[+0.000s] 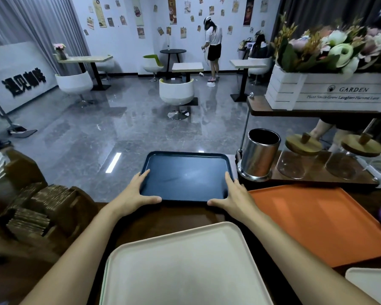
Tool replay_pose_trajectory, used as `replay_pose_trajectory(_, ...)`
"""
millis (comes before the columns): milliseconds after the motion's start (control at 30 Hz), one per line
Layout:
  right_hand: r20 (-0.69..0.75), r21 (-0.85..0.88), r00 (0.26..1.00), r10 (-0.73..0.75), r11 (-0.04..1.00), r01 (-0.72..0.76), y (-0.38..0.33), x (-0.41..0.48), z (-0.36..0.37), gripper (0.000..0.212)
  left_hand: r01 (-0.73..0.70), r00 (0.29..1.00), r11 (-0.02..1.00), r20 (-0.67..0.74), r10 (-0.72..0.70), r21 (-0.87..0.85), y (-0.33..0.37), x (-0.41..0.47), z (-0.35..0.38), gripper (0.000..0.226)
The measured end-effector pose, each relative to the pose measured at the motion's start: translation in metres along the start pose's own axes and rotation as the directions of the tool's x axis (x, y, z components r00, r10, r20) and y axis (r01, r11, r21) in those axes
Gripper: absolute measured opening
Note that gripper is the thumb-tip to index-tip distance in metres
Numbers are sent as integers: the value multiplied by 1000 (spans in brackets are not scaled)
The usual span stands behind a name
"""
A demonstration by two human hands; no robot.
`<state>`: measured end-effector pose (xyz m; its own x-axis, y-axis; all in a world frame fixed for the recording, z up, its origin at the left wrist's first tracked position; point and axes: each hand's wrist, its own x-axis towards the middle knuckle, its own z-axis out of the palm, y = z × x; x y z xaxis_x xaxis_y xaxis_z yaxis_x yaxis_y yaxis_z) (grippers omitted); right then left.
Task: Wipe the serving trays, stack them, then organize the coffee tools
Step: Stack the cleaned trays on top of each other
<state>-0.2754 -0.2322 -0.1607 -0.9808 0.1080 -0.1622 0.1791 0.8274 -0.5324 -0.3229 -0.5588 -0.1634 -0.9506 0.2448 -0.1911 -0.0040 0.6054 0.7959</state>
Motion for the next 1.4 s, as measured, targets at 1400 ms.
replay_pose_trajectory(1400,259,-18,887,-383,916,401,64,-194,-18,91,232,930,951,-333,-154,207,-6,-254,100,84)
